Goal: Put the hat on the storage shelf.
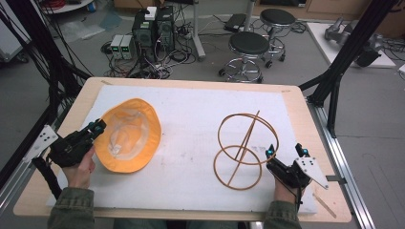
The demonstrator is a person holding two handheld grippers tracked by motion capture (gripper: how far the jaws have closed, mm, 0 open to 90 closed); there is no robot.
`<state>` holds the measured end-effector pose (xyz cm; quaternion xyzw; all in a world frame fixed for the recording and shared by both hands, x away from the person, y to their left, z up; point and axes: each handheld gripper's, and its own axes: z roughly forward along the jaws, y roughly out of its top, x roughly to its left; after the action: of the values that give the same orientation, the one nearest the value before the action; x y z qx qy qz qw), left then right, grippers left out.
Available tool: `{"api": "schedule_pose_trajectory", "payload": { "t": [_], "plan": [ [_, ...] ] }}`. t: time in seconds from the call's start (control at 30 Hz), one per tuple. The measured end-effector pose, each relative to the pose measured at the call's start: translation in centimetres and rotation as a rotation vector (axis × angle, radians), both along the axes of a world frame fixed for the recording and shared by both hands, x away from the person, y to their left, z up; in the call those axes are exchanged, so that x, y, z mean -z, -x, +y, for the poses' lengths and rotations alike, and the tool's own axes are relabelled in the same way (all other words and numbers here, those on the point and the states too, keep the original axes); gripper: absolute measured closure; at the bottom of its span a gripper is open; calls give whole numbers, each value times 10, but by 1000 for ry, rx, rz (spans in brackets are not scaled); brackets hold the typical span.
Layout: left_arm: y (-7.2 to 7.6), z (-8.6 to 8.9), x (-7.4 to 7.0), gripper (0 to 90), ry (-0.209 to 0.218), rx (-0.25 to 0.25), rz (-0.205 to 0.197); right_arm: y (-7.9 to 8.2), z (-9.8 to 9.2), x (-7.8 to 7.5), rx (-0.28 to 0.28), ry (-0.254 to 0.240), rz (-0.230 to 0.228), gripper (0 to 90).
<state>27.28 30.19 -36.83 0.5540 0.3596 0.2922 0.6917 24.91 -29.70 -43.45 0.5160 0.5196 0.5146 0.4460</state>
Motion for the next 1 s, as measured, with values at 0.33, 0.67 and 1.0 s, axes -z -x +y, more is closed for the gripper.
{"api": "schedule_pose_trajectory", "payload": {
  "t": [0.33,0.67,1.0],
  "plan": [
    [6,-9,-37,861,-10,-26,-72,6,-2,-2,20,-15,-24,80],
    [-1,-29,-64,861,-33,-27,-94,6,-1,-2,5,-22,-20,80],
    [-4,-62,-101,861,-96,6,-156,8,-2,-2,4,-22,-23,80]
  ]
}}
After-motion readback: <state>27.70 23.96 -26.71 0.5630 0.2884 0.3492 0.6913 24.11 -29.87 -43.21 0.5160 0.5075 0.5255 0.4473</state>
